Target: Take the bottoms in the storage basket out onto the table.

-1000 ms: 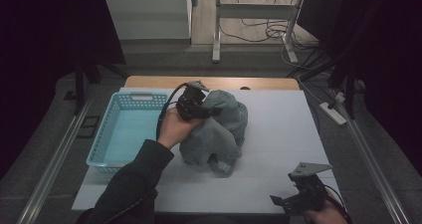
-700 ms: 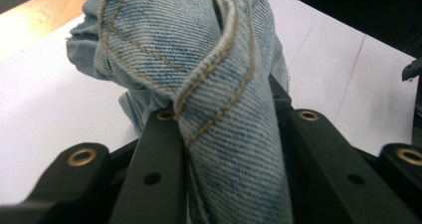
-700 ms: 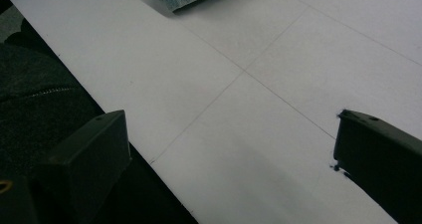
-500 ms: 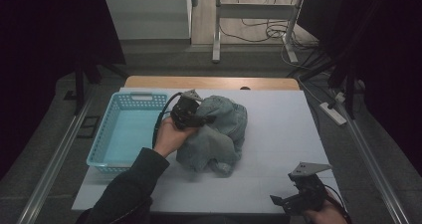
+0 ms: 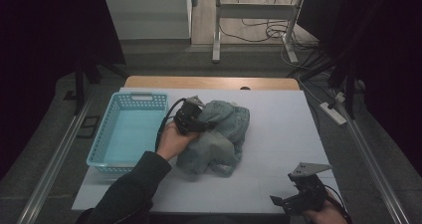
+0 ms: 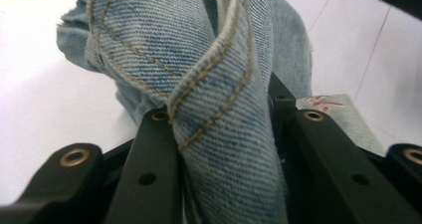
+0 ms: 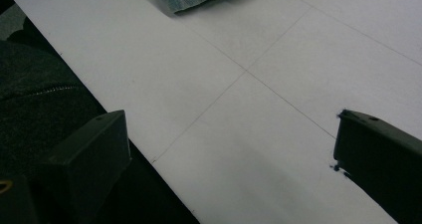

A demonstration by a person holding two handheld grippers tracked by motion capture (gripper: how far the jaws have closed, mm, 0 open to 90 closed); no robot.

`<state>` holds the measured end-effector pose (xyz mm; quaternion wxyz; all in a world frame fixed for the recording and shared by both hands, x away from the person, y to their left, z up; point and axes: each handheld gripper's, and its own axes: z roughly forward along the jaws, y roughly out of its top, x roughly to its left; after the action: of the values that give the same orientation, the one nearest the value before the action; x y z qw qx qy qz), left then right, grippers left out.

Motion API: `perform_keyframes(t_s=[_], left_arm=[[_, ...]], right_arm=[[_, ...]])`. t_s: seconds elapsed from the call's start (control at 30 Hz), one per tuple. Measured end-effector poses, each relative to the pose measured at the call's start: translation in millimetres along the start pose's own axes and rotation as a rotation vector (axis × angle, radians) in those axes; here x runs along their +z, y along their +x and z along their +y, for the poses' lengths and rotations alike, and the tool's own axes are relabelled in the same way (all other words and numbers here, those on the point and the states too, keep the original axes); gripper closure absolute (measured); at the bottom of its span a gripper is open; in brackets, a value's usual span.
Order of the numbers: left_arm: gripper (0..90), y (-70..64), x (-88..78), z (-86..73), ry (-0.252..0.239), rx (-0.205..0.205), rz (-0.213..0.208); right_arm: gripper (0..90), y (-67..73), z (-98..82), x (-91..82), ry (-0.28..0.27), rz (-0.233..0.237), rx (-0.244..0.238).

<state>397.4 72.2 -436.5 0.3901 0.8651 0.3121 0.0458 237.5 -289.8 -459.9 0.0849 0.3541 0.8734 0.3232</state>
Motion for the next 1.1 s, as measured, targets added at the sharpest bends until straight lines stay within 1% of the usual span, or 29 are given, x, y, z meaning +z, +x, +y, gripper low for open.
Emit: perform_keyframes(t_s=[0.2, 0.33, 0.5, 0.57, 0.67, 0.73, 0.8, 0.83, 0.9, 1.03, 1.1], left_arm=[[66.6, -6.2, 14.8, -2.2, 0.046, 0.025, 0.019], [64.6, -8.0, 25.0, -5.4, 0.089, 0.034, 0.027], [62.8, -9.4, 41.0, -12.0, 0.124, 0.023, 0.015], [62.7, -11.1, 46.5, -13.5, 0.138, 0.028, 0.013], [62.7, -13.8, 52.1, -14.6, 0.156, 0.042, 0.023], [62.5, -14.4, 54.5, -15.6, 0.163, 0.041, 0.025], [62.3, -13.7, 56.8, -17.0, 0.171, 0.033, 0.021], [62.1, -13.3, 59.3, -18.5, 0.174, 0.017, 0.015], [61.4, -12.7, 63.2, -21.0, 0.183, 0.001, 0.007], [59.5, -11.8, 67.0, -23.8, 0.189, -0.003, 0.005], [58.1, -11.3, 68.0, -24.4, 0.188, -0.013, 0.004]], right_arm=[[1.3, 0.1, 0.0, 0.1, 0.002, 0.003, -0.002], [1.3, 0.1, 0.0, 0.1, 0.002, 0.004, -0.002], [1.3, 0.2, 0.1, 0.3, 0.002, 0.006, -0.005], [1.3, 0.2, 0.1, 0.4, 0.003, 0.006, -0.007], [1.3, 0.3, 0.1, 0.4, 0.003, 0.007, -0.008], [1.3, 0.3, 0.1, 0.4, 0.004, 0.007, -0.008], [1.3, 0.4, 0.1, 0.4, 0.004, 0.007, -0.009], [1.3, 0.4, 0.1, 0.5, 0.004, 0.007, -0.009], [1.3, 0.3, 0.2, 0.5, 0.007, 0.005, -0.01], [1.3, 0.5, 0.3, 0.6, 0.007, 0.005, -0.011], [1.3, 0.7, 0.2, 0.5, 0.009, 0.005, -0.009]])
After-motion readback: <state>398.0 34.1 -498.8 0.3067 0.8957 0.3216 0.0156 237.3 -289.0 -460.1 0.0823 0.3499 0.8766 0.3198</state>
